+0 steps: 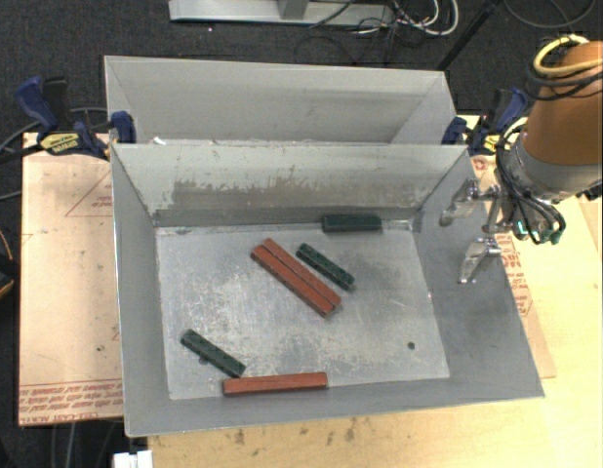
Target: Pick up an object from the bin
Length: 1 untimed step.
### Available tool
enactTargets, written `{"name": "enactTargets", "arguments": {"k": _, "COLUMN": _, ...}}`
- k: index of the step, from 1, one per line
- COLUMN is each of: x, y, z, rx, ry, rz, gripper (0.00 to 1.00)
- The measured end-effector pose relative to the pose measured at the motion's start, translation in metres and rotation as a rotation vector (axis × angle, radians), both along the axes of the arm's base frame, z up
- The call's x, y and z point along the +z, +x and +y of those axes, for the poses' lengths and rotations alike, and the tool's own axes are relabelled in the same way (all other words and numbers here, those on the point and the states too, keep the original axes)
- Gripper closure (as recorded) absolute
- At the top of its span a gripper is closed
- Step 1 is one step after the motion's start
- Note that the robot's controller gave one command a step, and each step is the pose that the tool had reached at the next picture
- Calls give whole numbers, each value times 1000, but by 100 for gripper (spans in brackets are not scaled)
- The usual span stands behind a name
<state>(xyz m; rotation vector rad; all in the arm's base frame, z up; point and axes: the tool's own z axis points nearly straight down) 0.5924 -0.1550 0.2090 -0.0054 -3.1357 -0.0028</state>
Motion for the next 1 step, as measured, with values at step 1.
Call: {"name": "enactTargets", "arguments": {"k": 1, "x": 5, "y": 2, "z": 1, "rx": 3, "ry": -2, "rz": -8, "gripper": 0}}
